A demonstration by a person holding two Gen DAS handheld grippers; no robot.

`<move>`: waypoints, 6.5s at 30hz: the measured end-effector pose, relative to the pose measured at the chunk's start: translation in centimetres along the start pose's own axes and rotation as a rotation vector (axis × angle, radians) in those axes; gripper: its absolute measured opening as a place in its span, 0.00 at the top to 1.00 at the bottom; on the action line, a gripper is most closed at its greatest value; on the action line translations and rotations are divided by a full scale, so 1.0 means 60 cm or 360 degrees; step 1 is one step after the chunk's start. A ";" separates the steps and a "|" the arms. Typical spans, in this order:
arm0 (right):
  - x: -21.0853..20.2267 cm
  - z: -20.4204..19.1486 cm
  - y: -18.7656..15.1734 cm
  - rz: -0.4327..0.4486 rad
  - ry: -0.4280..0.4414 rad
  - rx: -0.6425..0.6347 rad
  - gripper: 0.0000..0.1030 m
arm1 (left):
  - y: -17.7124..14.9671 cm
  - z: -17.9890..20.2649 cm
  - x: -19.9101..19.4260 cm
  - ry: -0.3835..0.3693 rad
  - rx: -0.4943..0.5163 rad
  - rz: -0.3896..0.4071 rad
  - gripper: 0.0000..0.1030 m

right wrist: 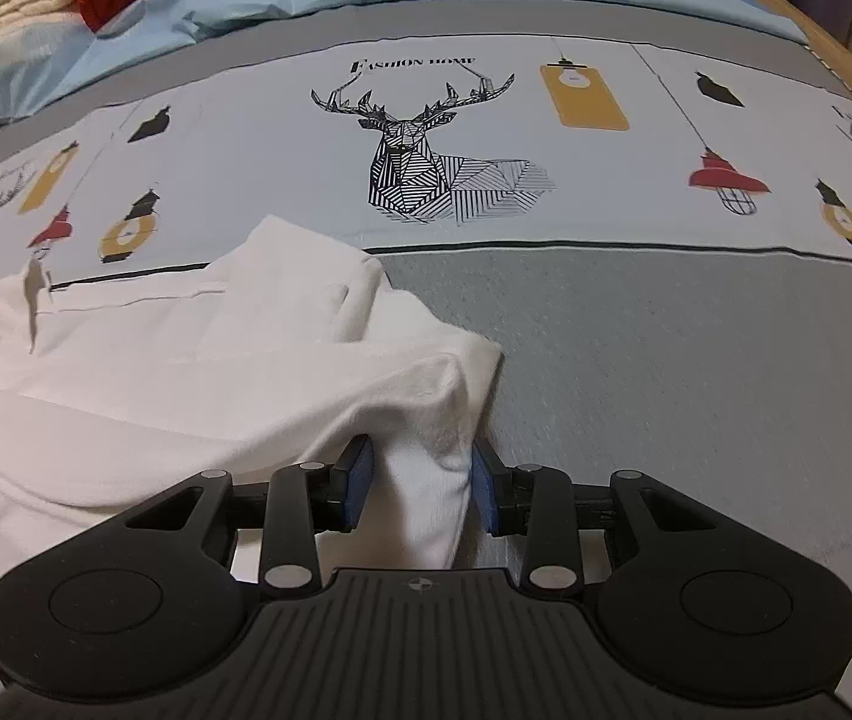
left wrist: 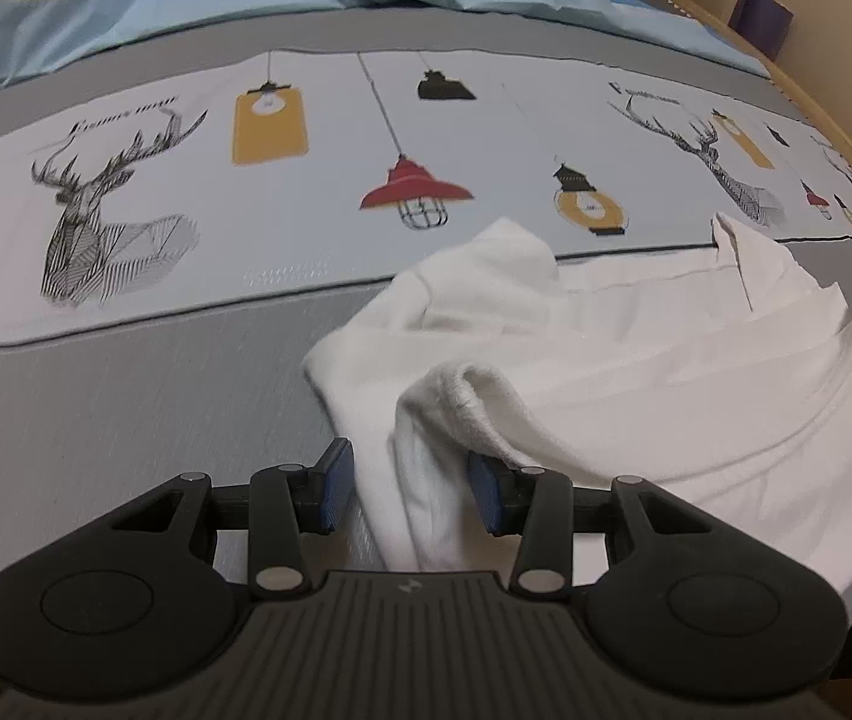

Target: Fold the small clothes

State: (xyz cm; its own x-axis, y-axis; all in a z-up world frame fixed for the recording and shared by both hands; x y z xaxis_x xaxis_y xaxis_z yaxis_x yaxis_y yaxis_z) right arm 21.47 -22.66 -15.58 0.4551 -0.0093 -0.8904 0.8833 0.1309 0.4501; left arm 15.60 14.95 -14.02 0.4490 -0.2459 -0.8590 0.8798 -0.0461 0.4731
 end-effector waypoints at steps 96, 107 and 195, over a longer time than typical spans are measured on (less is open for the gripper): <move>-0.056 -0.011 -0.123 -0.0292 0.0017 -0.0395 0.82 | -0.118 0.049 -0.051 -0.0060 0.0453 -0.0319 0.72; -0.031 0.012 -0.140 -0.0381 -0.0116 -0.0372 0.78 | -0.123 0.033 -0.035 0.0019 0.0384 -0.0418 0.69; -0.310 -0.495 -0.108 0.0642 0.0856 -0.0476 0.93 | -0.016 0.008 -0.038 -0.0817 -0.1027 -0.0096 0.02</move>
State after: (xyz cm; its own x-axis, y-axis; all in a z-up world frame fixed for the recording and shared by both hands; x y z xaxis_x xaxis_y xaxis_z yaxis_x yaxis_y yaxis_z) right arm 3.92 6.08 -3.95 0.5524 0.5742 -0.6042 0.5553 0.2871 0.7805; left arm 13.67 15.06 -12.41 0.4087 -0.6797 -0.6091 0.8869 0.4531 0.0895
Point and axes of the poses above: each gripper's, at about its wrist camera, not at the fingertips, and x roughly the way its jaws point, z to its right, y to its top, the point moved 6 cm from there along x, roughly the way its jaws point, and after that the axes turned 9 degrees about -y, right-handed, at the moved point
